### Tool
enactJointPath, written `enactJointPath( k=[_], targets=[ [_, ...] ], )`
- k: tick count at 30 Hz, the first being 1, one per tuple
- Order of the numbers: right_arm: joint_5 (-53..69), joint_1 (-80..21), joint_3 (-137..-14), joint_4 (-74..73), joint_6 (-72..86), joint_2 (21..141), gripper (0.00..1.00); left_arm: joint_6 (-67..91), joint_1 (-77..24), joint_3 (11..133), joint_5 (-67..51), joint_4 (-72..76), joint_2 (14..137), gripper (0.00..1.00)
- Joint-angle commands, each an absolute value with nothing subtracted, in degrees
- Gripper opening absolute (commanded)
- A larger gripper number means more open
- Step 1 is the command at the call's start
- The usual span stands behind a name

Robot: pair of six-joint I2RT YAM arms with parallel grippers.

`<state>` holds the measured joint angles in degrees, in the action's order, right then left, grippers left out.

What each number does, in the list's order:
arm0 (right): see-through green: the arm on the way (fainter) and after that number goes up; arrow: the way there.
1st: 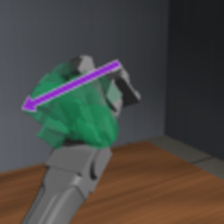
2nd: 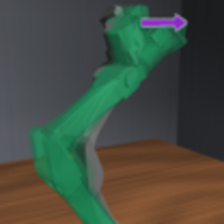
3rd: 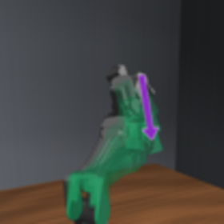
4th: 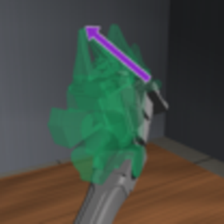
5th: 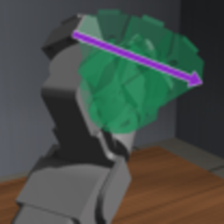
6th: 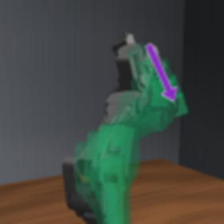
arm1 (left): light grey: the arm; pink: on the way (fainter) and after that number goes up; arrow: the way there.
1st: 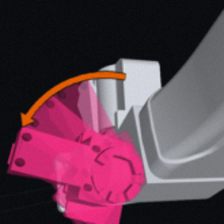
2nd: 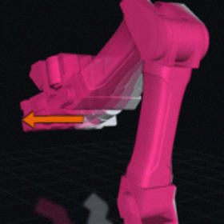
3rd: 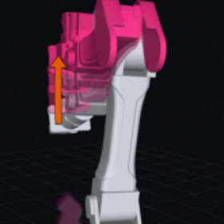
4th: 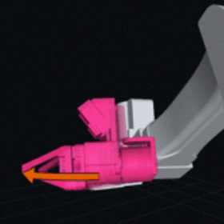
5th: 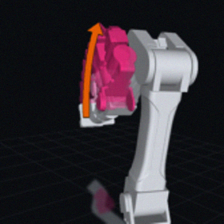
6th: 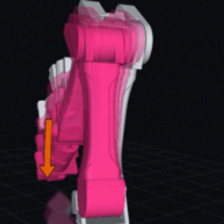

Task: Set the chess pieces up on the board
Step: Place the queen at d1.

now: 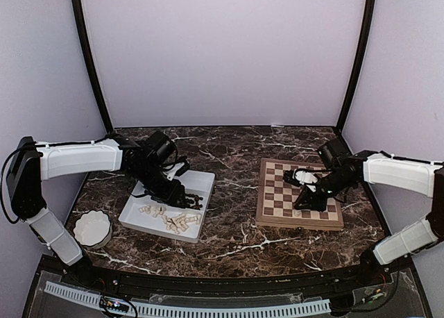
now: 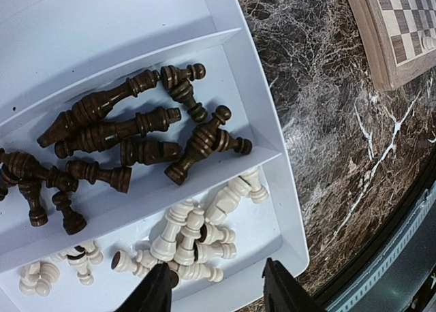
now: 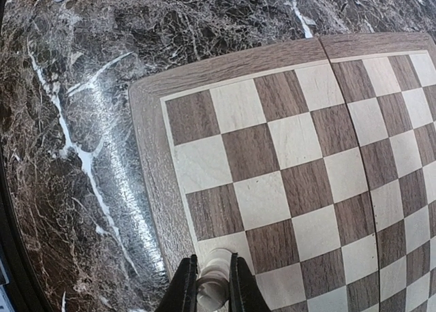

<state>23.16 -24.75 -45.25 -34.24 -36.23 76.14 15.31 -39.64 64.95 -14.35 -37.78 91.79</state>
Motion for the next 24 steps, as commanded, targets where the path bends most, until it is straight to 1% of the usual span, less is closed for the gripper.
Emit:
enactJointPath(
  k=[1, 8, 13, 14, 17, 24],
  targets=[
    [24.31, -25.29, -47.06, -31.72, -35.13, 76.93, 0.0, 15.82, -39.64, 63.86, -15.0, -37.51, 89.22, 0.49],
    [24.06, -25.66, -46.87, -31.81, -35.15, 77.98, 0.02, 15.6, -39.64, 63.68, -15.0, -37.7, 89.21, 0.49],
    [23.61, -25.66, -46.58, -32.26, -35.38, 77.51, 0.1, 15.64, -39.64, 63.48, -15.1, -37.55, 89.26, 0.49],
    [23.61, -25.71, -46.52, -32.48, -35.54, 77.45, 0.09, 15.64, -39.64, 63.47, -15.06, -37.6, 89.24, 0.49],
    [23.64, -25.75, -46.58, -33.43, -35.99, 77.44, 0.03, 15.64, -39.64, 63.5, -15.06, -37.62, 89.26, 0.49],
    [22.96, -25.74, -45.48, -34.29, -36.23, 75.11, 0.02, 15.64, -39.64, 63.64, -14.95, -37.86, 89.04, 0.49]
  ],
)
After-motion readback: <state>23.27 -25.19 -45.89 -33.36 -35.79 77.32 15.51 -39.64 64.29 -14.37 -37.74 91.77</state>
